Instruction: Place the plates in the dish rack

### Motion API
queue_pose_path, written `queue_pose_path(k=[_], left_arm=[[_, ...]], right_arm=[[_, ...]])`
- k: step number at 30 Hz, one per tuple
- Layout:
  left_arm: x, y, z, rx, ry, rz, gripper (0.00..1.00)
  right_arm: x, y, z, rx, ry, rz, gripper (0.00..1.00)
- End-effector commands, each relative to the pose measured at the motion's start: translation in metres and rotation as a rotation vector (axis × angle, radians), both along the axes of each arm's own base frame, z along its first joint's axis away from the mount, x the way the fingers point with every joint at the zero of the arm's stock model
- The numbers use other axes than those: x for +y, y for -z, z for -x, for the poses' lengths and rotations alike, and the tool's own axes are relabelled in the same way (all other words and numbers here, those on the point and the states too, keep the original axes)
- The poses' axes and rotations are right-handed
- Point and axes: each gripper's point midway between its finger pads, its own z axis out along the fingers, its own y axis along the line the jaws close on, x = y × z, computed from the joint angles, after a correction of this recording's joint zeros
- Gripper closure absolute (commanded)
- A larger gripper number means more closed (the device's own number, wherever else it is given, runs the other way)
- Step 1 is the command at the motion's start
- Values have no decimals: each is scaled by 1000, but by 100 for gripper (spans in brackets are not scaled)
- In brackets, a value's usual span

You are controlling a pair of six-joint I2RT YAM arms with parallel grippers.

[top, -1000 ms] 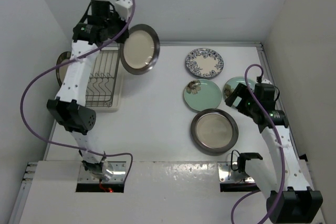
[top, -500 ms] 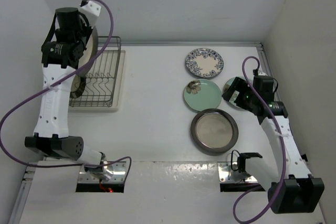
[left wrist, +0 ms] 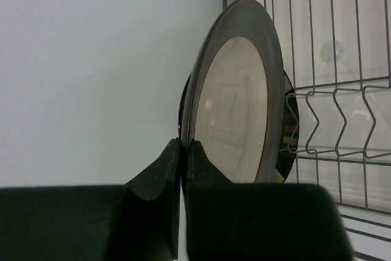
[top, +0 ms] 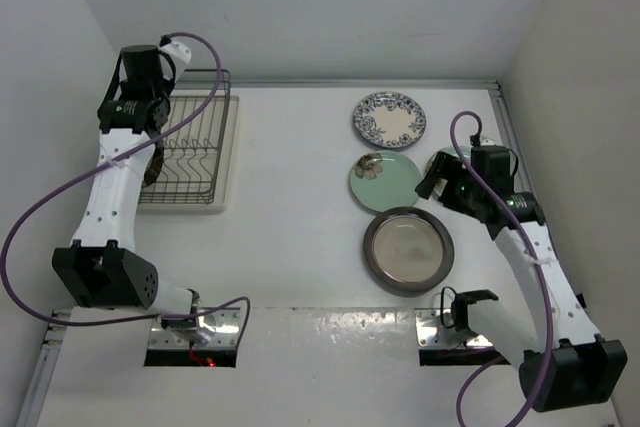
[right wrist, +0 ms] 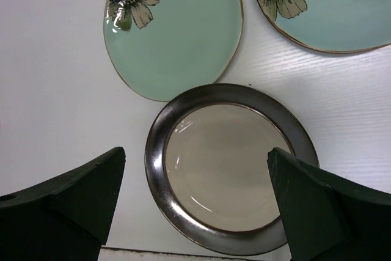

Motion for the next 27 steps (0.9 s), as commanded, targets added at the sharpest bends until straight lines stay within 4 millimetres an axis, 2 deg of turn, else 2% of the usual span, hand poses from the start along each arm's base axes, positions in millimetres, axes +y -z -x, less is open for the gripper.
queue_pose_path(k=[1, 2, 3, 5, 9, 13, 17, 19, 22, 23, 27], left_arm=[[23, -65, 8, -248, -84, -94, 100], [24, -56, 7, -227, -83, -94, 100], [22, -58, 6, -238, -75, -92, 100], [21, -48, 3, -223, -66, -89, 100], [31, -41, 3, -223, -101, -118, 100], [29, -32, 0, -219, -82, -86, 100], [26, -16, 0, -197, -86, -42, 100], [33, -11, 2, -197, -111, -29, 100], [35, 2, 2, -189, -122, 3, 100], [35, 13, 0, -170, -128, 18, 100], [35, 37, -1, -138, -139, 68, 100]], right_arm=[[-5, -20, 0, -44, 30, 24, 0], [-7, -20, 1, -47, 34, 33, 0], [-7, -20, 3, -43, 36, 31, 0], [-7, -18, 5, -43, 38, 32, 0], [-6, -16, 8, -42, 40, 24, 0], [-10, -16, 11, -42, 48, 37, 0], [-10, -15, 11, -47, 47, 38, 0], [-9, -14, 11, -45, 45, 37, 0], [-10, -11, 11, -39, 47, 36, 0], [-9, -11, 11, -42, 43, 37, 0], [-9, -9, 11, -39, 42, 35, 0]])
